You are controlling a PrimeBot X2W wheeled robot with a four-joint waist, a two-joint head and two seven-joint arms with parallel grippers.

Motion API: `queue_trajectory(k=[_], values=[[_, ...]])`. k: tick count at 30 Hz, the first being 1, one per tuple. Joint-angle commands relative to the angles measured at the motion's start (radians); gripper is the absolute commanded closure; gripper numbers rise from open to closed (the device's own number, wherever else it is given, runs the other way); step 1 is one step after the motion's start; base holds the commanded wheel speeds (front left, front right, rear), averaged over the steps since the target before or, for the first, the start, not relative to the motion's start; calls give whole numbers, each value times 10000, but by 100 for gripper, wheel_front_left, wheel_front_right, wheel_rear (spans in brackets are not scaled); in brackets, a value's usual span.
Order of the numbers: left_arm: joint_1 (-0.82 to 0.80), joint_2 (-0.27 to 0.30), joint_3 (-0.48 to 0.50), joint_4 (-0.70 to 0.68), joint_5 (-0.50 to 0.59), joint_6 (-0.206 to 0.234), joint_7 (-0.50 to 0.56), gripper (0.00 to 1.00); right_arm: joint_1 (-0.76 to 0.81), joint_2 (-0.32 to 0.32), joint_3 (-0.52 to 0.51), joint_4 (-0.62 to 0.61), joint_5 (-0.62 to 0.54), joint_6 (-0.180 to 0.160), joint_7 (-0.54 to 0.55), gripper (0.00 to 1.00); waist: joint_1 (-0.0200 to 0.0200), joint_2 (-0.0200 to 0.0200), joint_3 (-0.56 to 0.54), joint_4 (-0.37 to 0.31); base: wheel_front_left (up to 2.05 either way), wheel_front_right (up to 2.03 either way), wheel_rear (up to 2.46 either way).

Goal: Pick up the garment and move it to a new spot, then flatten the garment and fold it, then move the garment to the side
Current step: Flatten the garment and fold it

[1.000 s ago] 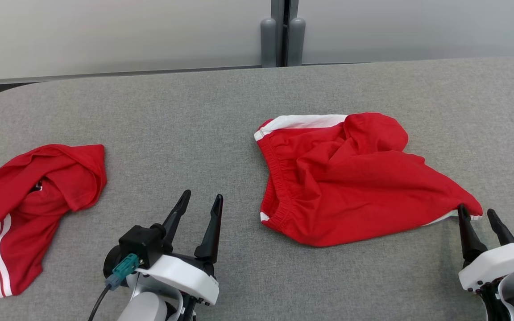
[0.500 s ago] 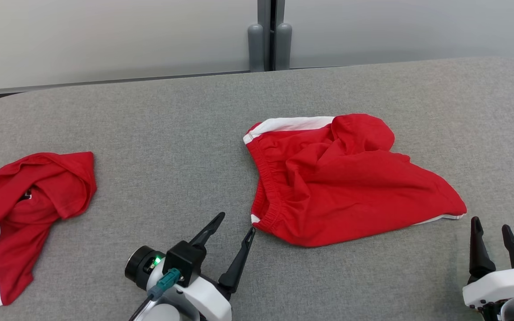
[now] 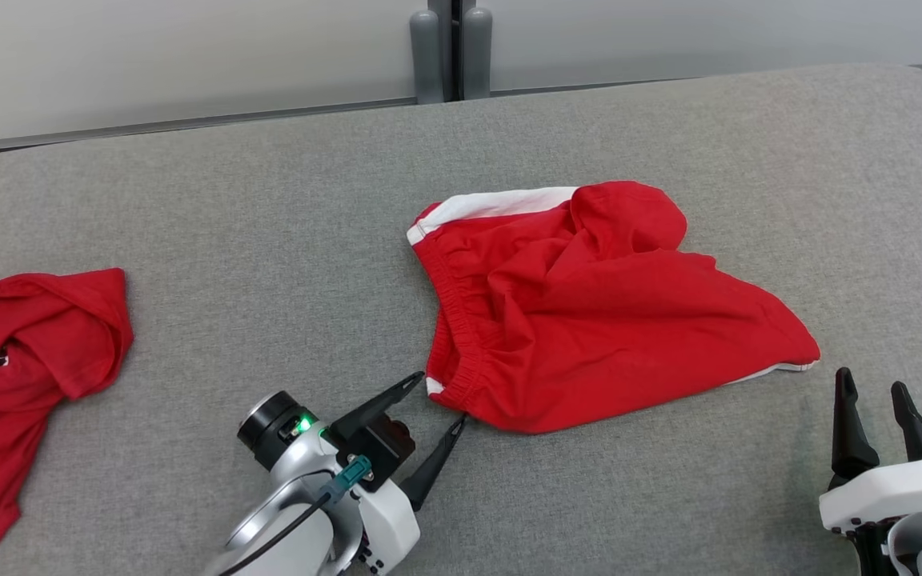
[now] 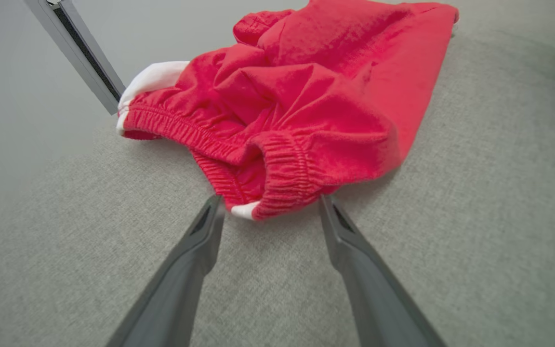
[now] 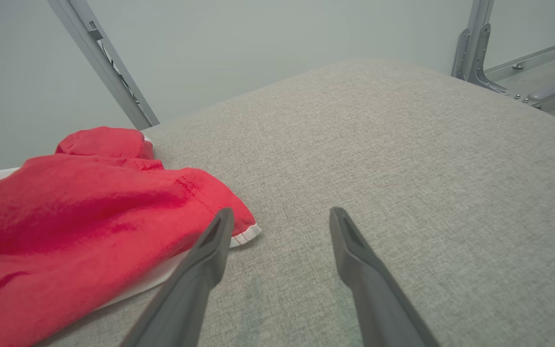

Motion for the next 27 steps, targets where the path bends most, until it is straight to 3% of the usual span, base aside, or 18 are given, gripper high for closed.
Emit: queue_trajectory(k=[1,10,11,13,27], values=[[-223,34,1,102,70,-7,-3,0,-140,-2,-11,-71,-47,1,35,0,-1,0,85,-78,0,0,0],[-759,47,-291,503,26,-9,-3,0,-305,120,-30,-309,180,1,171,0,-1,0,318,-341,0,0,0],[-786,49,-352,587,-29,-9,-3,40,-305,122,-29,-313,171,1,184,0,-1,0,319,-352,0,0,0],[-881,21,-402,723,-186,-10,-3,100,-301,130,-26,-320,142,1,201,0,-1,0,311,-363,0,0,0],[-599,-5,-338,315,-1467,-9,-4,100,-392,0,428,-2,77,1,584,0,-1,0,49,157,0,0,0]])
